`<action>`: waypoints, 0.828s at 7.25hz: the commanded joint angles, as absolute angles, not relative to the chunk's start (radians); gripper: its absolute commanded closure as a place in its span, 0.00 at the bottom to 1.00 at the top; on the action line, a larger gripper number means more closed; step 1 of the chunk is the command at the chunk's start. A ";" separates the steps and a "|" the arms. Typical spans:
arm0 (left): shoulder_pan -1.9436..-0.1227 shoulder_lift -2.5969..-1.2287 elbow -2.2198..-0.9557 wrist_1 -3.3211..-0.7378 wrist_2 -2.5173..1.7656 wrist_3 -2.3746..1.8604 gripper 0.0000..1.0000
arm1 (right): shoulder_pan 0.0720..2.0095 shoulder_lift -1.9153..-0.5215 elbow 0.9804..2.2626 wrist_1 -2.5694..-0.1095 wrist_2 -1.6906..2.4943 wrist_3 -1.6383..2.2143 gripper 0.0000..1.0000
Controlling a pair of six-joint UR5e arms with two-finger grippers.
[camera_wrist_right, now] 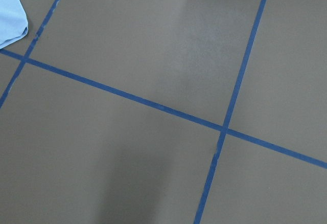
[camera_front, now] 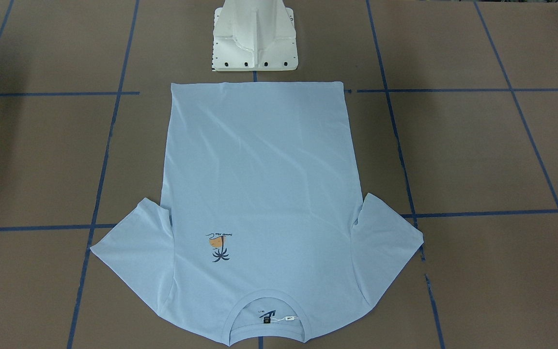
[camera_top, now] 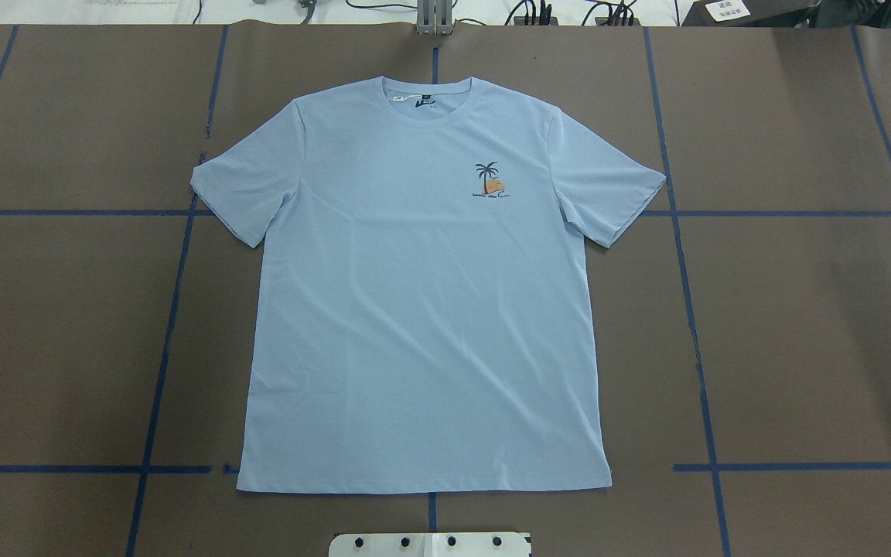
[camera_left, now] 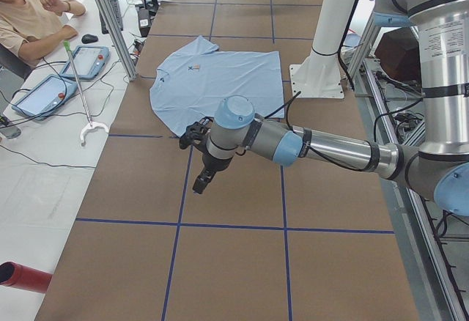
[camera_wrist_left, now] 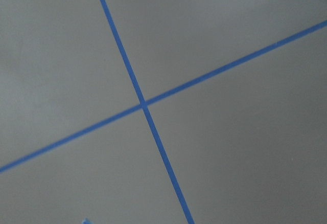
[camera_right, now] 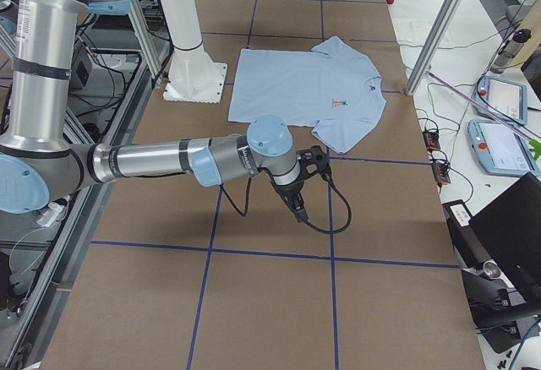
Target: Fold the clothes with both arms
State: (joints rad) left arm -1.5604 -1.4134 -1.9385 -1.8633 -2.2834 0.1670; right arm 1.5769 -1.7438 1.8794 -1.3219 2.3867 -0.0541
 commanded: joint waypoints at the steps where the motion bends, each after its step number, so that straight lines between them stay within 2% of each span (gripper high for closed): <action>1: -1.562 -1.443 -1.922 -1.963 -2.281 0.166 0.00 | 1.577 -1.680 1.826 -1.302 2.434 -0.011 0.00; 3: -1.563 -1.437 -1.928 -1.965 -2.284 0.167 0.00 | 1.543 -1.607 1.827 -1.302 2.433 0.138 0.00; 6: -1.563 -1.428 -1.934 -1.967 -2.286 0.167 0.00 | 1.345 -1.456 1.771 -1.153 2.345 0.580 0.02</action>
